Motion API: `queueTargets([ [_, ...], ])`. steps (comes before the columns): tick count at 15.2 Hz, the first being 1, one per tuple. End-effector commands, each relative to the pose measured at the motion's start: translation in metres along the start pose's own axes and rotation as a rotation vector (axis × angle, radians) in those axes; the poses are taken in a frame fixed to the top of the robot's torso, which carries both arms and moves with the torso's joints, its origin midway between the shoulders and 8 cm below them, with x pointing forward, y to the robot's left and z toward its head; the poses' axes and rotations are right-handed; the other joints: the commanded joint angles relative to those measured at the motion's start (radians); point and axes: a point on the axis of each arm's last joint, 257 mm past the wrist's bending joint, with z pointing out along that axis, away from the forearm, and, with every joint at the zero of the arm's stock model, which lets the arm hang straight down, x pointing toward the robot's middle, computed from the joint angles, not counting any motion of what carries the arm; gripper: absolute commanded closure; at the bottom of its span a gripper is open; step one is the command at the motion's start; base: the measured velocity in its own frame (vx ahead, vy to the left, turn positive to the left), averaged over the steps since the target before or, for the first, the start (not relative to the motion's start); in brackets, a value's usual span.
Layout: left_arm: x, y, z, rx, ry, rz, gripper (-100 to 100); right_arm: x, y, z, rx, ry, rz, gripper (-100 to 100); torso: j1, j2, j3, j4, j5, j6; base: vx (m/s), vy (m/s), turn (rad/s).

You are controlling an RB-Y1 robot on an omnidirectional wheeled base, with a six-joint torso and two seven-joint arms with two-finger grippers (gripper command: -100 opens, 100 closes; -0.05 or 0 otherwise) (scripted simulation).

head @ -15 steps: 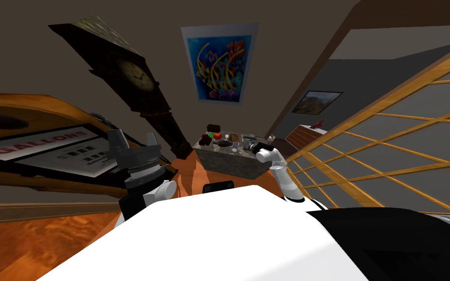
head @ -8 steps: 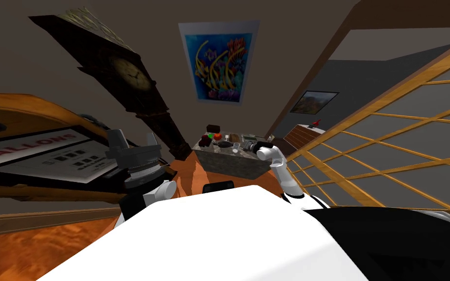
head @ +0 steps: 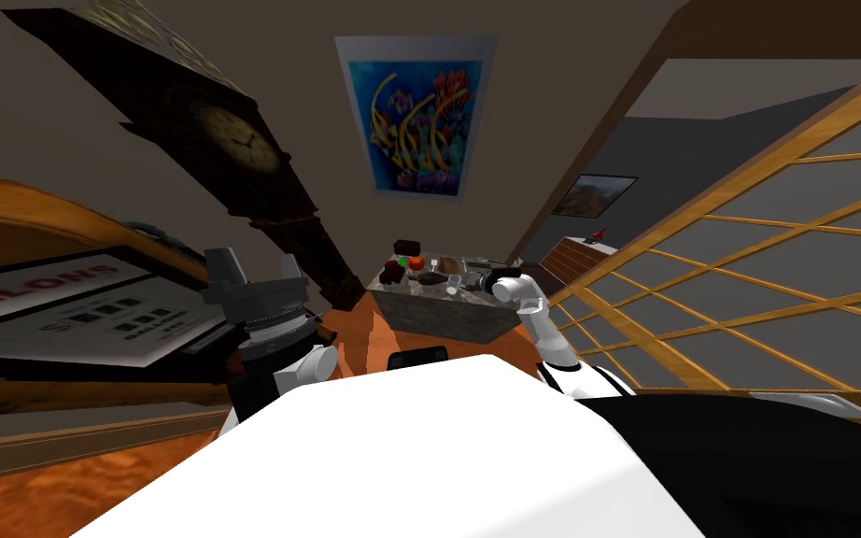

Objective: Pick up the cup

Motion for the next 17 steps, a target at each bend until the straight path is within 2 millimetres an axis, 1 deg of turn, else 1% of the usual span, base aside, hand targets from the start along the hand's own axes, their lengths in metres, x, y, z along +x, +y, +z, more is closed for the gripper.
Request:
queueTargets([
  [1,0.0,0.0,0.0,0.0,0.0,0.0,0,-0.004,-0.004,0.0,0.036,-0.027,0.04,-100,0.0,0.0,0.0,0.0,0.0,0.0,0.06,0.049,-0.079],
  [2,0.0,0.0,0.0,0.0,0.0,0.0,0,-0.008,-0.007,-0.001,0.047,-0.041,0.04,-100,0.0,0.0,0.0,0.0,0.0,0.0,0.046,0.04,-0.031],
  [3,0.0,0.0,0.0,0.0,0.0,0.0,0,-0.005,-0.006,-0.001,0.069,-0.043,0.085,-100,0.0,0.0,0.0,0.0,0.0,0.0,0.069,0.05,-0.083],
  [5,0.0,0.0,0.0,0.0,0.0,0.0,0,-0.013,-0.012,-0.002,0.093,-0.076,0.09,-100,0.001,-0.002,-0.001,0.0,0.0,0.0,0.063,0.053,-0.049],
  [6,0.0,0.0,0.0,0.0,0.0,0.0,0,-0.014,-0.013,-0.002,0.096,-0.08,0.09,-100,0.001,-0.001,-0.001,0.0,0.0,0.0,0.023,0.024,0.001],
  [7,0.0,0.0,0.0,0.0,0.0,0.0,0,-0.014,-0.014,-0.003,0.124,-0.094,0.137,-100,0.0,0.0,0.0,0.0,0.0,0.0,0.037,0.04,-0.06],
  [9,0.0,0.0,0.0,0.0,0.0,0.0,0,-0.02,-0.019,-0.005,0.142,-0.12,0.136,-100,0.001,0.0,0.0,0.0,0.0,0.0,0.043,0.046,-0.056],
  [10,0.0,0.0,0.0,0.0,0.0,0.0,0,-0.018,-0.019,-0.006,0.164,-0.129,0.182,-100,0.0,0.0,0.0,0.0,0.0,0.0,0.054,0.045,-0.065],
  [12,0.0,0.0,0.0,0.0,0.0,0.0,0,-0.025,-0.024,-0.008,0.184,-0.159,0.18,-100,0.001,-0.001,0.0,0.0,0.0,0.0,0.051,0.049,-0.05],
  [13,0.0,0.0,0.0,0.0,0.0,0.0,0,-0.024,-0.024,-0.01,0.204,-0.169,0.222,-100,0.0,0.0,0.0,0.0,0.0,0.0,0.06,0.051,-0.057],
  [15,0.0,0.0,0.0,0.0,0.0,0.0,0,-0.03,-0.029,-0.012,0.223,-0.198,0.22,-100,0.001,-0.001,-0.001,0.0,0.0,0.0,0.055,0.049,-0.043],
  [16,0.0,0.0,0.0,0.0,0.0,0.0,0,-0.029,-0.029,-0.014,0.244,-0.211,0.259,-100,0.001,-0.001,0.0,0.0,0.0,0.0,0.046,0.051,-0.06],
  [17,0.0,0.0,0.0,0.0,0.0,0.0,0,-0.033,-0.032,-0.016,0.254,-0.228,0.258,-100,0.001,0.0,0.0,0.0,0.0,0.0,0.05,0.053,-0.06],
])
